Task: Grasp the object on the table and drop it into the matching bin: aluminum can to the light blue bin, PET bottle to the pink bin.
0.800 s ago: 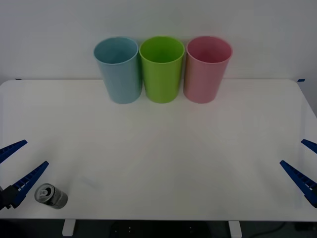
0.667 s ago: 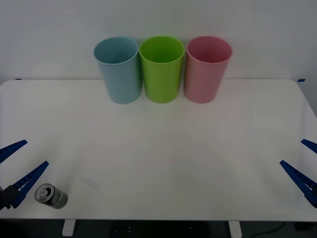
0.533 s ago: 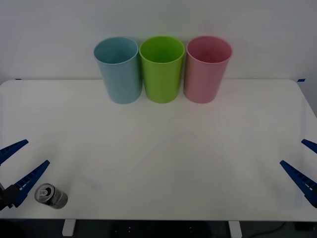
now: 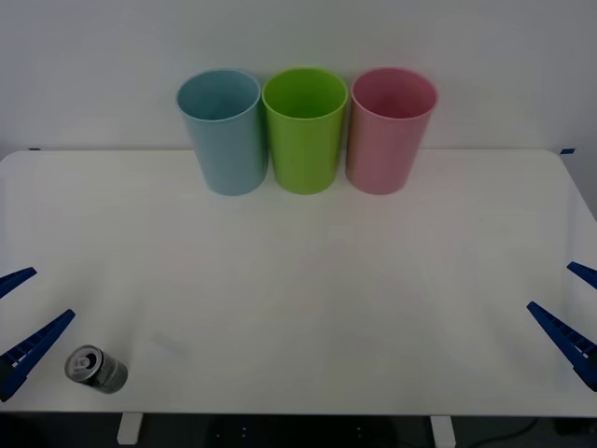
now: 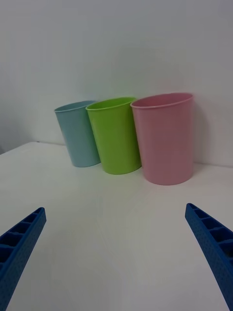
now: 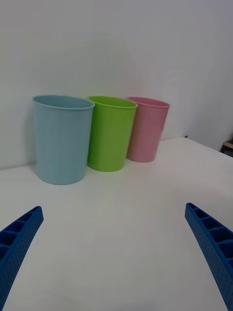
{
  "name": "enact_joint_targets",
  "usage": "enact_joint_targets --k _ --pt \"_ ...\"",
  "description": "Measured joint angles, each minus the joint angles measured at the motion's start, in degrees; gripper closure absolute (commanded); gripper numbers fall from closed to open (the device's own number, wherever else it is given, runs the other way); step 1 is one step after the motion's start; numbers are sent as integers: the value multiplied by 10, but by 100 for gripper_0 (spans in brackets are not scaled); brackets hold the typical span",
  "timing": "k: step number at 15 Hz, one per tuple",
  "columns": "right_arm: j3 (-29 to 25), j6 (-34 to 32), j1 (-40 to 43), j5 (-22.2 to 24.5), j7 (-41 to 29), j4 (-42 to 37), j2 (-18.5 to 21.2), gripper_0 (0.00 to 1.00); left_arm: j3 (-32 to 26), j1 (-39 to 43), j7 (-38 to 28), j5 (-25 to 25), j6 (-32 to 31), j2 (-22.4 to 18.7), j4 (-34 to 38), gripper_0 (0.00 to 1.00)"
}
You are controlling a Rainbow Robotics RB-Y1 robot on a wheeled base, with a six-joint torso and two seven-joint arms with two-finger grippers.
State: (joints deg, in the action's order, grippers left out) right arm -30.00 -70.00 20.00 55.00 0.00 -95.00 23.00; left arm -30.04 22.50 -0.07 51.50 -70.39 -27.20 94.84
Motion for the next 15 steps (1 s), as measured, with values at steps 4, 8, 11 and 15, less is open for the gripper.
enact_joint_targets --k 4,8,11,15 --pt "0 0 0 0 0 0 0 0 -17 28 5 5 -6 -15 0 0" --pt "0 0 0 0 0 0 0 0 -27 55 13 7 -9 -21 0 0" --pt "0 0 0 0 0 0 0 0 -32 70 22 19 -9 -21 -2 0" --pt "0 0 0 0 0 0 0 0 -40 87 39 37 -10 -21 -2 0"
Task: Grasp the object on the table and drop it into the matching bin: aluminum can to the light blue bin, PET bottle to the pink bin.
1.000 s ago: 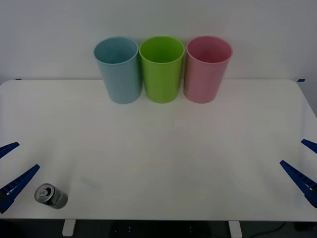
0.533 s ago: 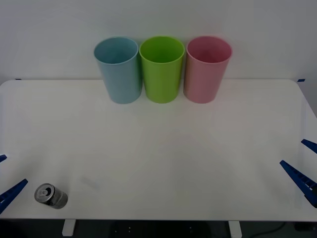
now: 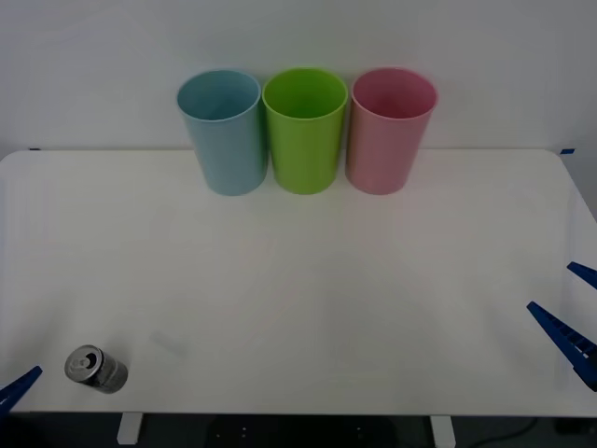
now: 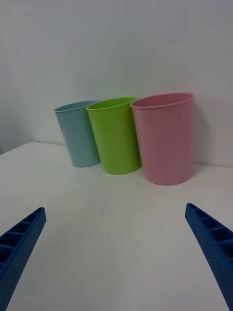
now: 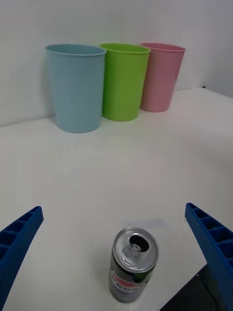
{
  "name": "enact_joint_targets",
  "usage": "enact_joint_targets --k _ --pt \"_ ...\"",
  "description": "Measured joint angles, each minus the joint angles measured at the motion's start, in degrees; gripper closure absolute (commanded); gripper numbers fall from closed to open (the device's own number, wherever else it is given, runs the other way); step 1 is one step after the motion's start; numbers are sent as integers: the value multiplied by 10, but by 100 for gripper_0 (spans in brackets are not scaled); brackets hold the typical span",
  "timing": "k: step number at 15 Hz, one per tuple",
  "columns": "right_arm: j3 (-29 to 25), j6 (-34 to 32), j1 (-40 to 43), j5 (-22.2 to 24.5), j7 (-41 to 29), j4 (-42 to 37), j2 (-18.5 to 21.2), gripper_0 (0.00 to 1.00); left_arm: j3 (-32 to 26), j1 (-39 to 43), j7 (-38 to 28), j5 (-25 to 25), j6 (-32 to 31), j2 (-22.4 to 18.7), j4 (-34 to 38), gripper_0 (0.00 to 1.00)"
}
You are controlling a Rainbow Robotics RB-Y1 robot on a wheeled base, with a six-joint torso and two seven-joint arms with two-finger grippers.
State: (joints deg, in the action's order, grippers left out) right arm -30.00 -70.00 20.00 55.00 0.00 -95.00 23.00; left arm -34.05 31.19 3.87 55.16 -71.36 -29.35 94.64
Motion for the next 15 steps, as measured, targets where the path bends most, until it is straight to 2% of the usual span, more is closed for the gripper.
enact_joint_targets --k 4,10,15 --pt "0 0 0 0 0 0 0 0 -5 10 34 21 -6 0 -15 0" --pt "0 0 0 0 0 0 0 0 -2 -18 141 21 -56 -16 -137 0" --pt "0 0 0 0 0 0 0 0 31 -49 222 19 -71 -23 -215 0"
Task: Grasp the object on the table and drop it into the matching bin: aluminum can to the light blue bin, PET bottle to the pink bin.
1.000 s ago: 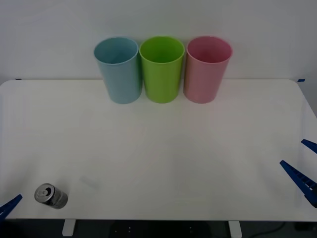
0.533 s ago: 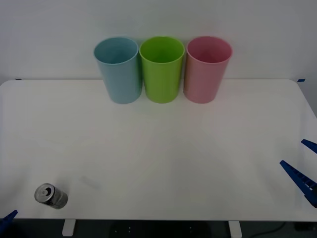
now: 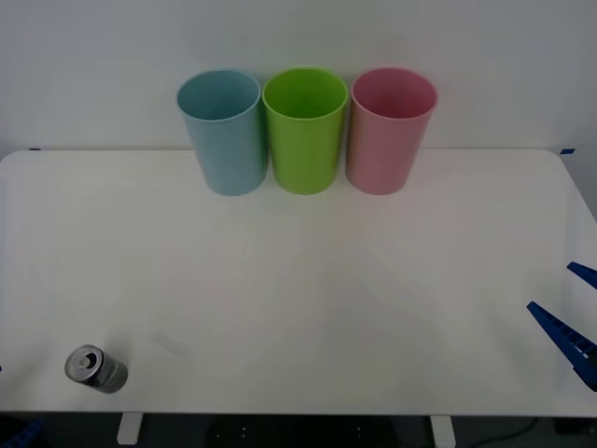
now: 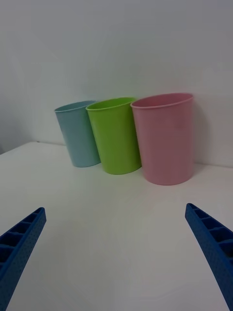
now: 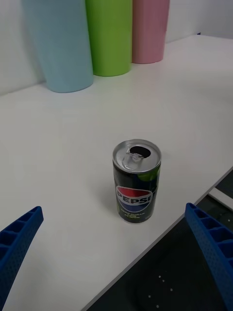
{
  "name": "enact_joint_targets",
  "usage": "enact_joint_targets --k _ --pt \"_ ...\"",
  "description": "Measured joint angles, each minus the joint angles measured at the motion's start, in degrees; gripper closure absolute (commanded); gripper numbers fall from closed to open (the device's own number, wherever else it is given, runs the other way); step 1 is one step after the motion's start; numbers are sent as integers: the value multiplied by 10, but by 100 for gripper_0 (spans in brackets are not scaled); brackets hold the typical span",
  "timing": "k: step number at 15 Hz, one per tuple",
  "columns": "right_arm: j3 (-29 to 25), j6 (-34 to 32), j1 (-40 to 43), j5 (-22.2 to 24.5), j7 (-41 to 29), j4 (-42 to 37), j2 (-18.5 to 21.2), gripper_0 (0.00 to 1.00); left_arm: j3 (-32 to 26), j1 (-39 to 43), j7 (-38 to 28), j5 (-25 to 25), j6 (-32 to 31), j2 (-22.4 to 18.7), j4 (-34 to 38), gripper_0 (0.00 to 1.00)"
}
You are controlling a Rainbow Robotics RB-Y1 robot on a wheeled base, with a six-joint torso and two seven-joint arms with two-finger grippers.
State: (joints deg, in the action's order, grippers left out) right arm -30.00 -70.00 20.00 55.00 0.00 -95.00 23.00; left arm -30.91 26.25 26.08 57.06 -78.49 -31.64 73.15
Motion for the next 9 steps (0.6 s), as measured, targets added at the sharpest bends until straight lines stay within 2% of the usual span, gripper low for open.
enact_joint_targets --k 9 --pt "0 0 0 0 0 0 0 0 69 -76 17 0 1 0 -103 0"
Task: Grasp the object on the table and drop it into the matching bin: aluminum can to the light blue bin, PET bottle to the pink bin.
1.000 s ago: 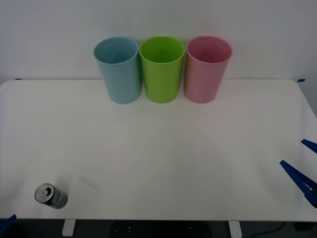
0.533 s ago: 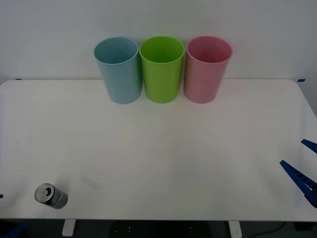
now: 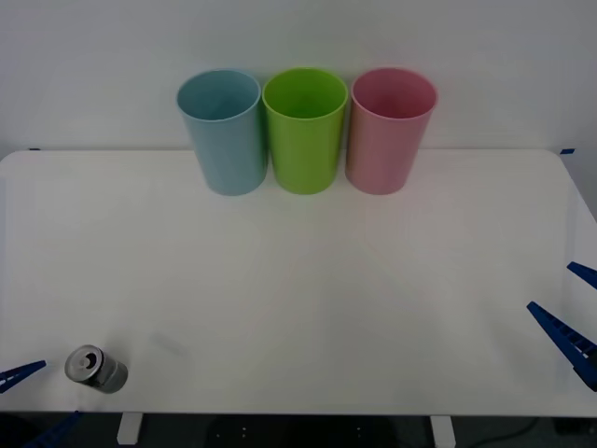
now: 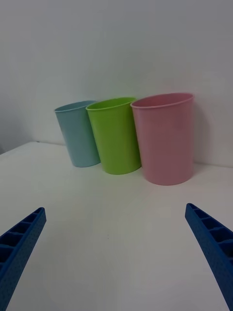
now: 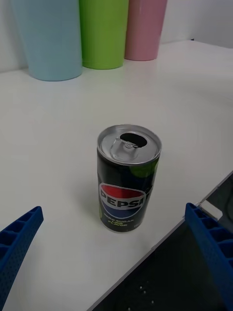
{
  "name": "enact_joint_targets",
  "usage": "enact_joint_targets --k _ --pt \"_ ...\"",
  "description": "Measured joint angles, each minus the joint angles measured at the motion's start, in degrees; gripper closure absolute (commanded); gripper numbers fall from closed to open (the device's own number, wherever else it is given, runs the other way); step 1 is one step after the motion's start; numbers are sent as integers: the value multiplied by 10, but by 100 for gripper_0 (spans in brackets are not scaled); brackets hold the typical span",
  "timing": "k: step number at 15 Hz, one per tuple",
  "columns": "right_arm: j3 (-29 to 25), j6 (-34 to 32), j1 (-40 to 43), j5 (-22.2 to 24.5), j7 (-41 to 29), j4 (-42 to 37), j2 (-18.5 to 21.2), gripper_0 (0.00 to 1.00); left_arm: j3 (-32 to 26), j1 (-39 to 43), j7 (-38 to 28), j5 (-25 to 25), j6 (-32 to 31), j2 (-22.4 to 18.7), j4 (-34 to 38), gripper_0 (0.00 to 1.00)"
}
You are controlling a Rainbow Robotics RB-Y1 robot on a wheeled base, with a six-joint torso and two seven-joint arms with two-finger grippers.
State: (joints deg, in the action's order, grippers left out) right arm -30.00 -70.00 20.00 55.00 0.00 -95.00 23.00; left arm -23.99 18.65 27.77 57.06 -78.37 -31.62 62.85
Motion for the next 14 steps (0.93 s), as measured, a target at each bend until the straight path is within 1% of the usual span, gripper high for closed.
enact_joint_targets --k 6,14 --pt "0 0 0 0 0 0 0 0 26 -22 0 0 17 13 -5 0" --pt "0 0 0 0 0 0 0 0 48 -64 14 3 17 17 -54 0"
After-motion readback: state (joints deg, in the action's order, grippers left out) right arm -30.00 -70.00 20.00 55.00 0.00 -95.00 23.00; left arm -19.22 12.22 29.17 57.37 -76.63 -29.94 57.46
